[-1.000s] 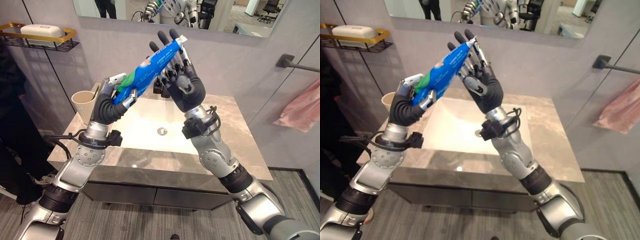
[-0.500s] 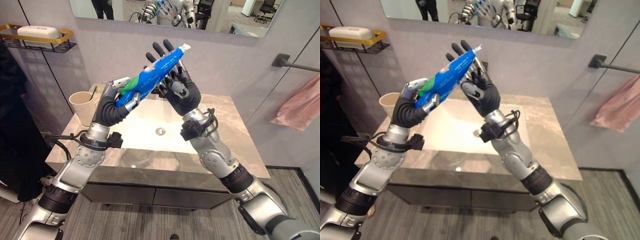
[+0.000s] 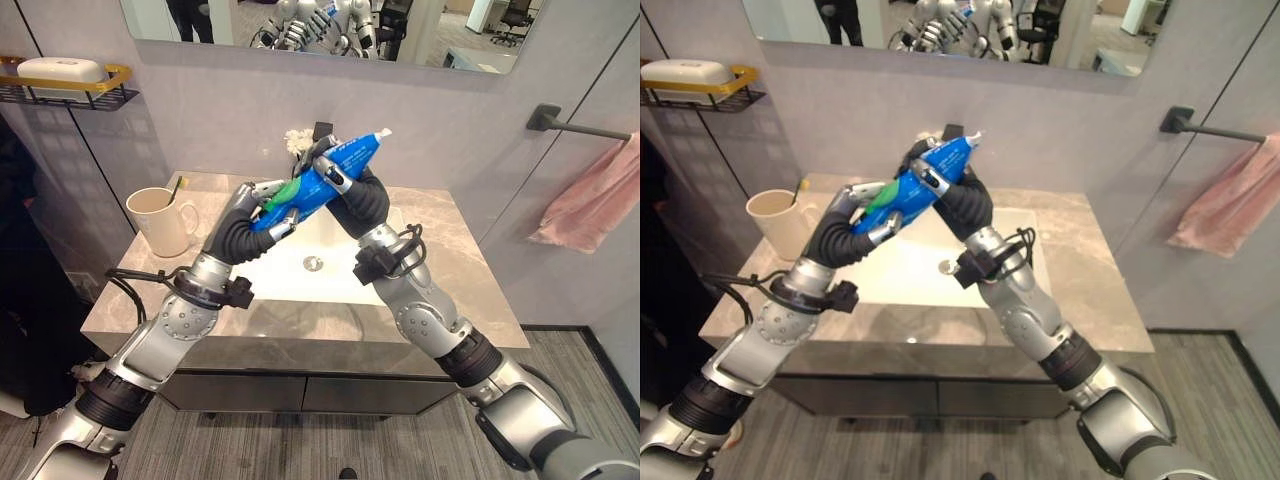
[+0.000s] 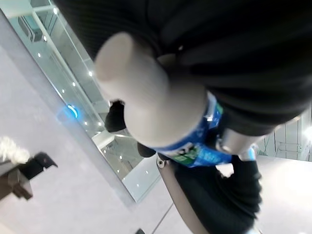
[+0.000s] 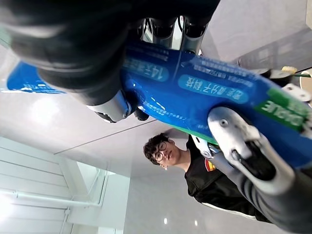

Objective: Put brush and paste in cup on sink, flatten towel.

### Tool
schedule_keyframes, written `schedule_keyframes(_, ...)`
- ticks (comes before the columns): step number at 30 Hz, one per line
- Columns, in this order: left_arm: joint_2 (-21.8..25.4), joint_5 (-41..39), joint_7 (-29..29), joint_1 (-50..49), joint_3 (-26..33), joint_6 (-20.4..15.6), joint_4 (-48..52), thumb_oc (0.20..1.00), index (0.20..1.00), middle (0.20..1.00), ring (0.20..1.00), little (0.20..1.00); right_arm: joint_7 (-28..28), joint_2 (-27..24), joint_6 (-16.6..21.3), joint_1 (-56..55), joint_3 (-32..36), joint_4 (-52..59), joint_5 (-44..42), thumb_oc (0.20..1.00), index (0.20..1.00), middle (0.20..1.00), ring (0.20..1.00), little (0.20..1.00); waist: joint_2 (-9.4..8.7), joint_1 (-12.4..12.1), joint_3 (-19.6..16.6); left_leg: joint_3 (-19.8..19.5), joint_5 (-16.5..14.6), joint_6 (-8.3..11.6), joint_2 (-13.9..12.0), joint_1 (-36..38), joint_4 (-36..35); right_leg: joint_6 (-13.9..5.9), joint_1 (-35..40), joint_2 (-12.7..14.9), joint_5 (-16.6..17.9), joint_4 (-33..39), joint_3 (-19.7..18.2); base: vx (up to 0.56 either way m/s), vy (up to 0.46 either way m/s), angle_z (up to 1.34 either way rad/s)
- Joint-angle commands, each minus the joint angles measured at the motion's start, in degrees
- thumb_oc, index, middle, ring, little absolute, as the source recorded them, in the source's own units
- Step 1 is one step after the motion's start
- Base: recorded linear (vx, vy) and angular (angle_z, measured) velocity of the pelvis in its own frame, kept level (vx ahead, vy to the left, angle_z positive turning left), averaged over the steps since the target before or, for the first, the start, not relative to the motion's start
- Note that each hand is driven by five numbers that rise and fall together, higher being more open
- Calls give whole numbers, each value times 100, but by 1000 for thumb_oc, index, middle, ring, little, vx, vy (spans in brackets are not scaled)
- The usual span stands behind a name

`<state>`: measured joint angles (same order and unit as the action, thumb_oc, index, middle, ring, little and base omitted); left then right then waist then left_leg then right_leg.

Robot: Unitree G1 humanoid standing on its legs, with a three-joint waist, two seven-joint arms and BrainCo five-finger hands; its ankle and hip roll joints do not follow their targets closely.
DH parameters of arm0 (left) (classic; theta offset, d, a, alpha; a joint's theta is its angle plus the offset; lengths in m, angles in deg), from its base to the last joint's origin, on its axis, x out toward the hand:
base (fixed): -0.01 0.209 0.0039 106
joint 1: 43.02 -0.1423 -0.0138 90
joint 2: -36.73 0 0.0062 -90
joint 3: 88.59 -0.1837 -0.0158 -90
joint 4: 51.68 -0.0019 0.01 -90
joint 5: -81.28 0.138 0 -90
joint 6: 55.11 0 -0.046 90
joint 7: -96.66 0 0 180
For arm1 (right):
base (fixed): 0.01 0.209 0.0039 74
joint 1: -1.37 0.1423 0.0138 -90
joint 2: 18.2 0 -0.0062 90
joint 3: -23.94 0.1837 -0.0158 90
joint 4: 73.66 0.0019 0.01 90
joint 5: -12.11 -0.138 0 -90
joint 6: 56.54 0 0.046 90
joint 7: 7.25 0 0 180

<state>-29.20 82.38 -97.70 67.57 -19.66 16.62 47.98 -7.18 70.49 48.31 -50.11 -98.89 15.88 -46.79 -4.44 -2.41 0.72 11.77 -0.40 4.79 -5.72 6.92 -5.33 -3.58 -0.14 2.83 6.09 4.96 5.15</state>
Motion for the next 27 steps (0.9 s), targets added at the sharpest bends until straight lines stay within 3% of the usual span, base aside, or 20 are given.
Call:
schedule_keyframes(1, 159, -41, -124, 186, 150, -187, 3, 200, 200, 200, 200, 200, 148, 108, 289, 148, 383, 111, -4, 200, 200, 200, 200, 200, -179, -70, -221, 21, 220, 47, -19, -366, 33, -456, 117, 500, -269, -337, 42, 0, 0, 0)
schedule_keyframes(3, 32, -94, -182, -16, 217, -162, -10, 200, 200, 200, 200, 200, 276, 173, 351, 129, 478, 144, 108, 200, 200, 200, 200, 200, -175, -99, -202, 24, 226, 43, -20, -378, 33, -458, 113, 504, -256, -328, 49, 0, 0, 0)
schedule_keyframes(4, -1, -101, -189, -99, 236, -140, -13, 467, 467, 467, 467, 467, 317, 190, 367, 122, 504, 149, 147, 200, 200, 200, 200, 200, -174, -110, -195, 17, 227, 39, -16, -386, 33, -458, 113, 508, -255, -326, 56, 0, 0, 0)
schedule_keyframes(5, -17, -114, -180, -186, 264, -132, -2, 834, 834, 834, 834, 834, 365, 188, 387, 119, 549, 154, 211, 200, 200, 200, 200, 200, -170, -122, -189, 8, 230, 37, -16, -393, 33, -458, 113, 511, -253, -325, 64, 0, 0, 0)
schedule_keyframes(6, -48, -114, -189, -307, 307, -119, -2, 1000, 1000, 1000, 1000, 1000, 439, 186, 409, 125, 582, 153, 308, 200, 200, 200, 200, 200, -171, -138, -185, 0, 233, 35, -18, -403, 33, -459, 113, 515, -252, -323, 75, 0, 0, 0)
schedule_keyframes(15, 72, -533, 69, -1444, 644, -82, 103, 1000, 1000, 1000, 1000, 1000, 964, -64, 431, 357, 918, 143, 1050, 200, 200, 200, 200, 200, -211, -394, -76, -175, 270, 16, 15, -546, 33, -469, 110, 542, -248, -314, 232, 5, -2, 5)
schedule_keyframes(19, 156, -1085, 321, -2157, 887, -56, 145, 1000, 1000, 1000, 1000, 1000, 1159, -342, 383, 576, 1060, 122, 1376, 200, 200, 200, 200, 200, -264, -611, -4, -347, 308, 1, 63, -672, 33, -485, 118, 570, -254, -334, 390, 7, -5, 26)
schedule_keyframes(21, 303, -1335, 493, -2511, 993, -25, 159, 1000, 1000, 1000, 1000, 1000, 1308, -559, 413, 791, 1192, 65, 1552, 200, 200, 200, 200, 200, -303, -804, 48, -535, 337, -14, 109, -789, 33, -498, 146, 595, -266, -333, 559, 15, -17, 31)
schedule_keyframes(27, 797, -1262, 783, -2900, 970, 81, 44, 1000, 1000, 1000, 1000, 1000, 1514, -807, 413, 1413, 1259, -168, 1871, 200, 200, 200, 200, 200, -360, -1072, 101, -835, 369, -42, 231, -978, 33, -537, 229, 654, -265, -289, 871, 14, 0, 42)
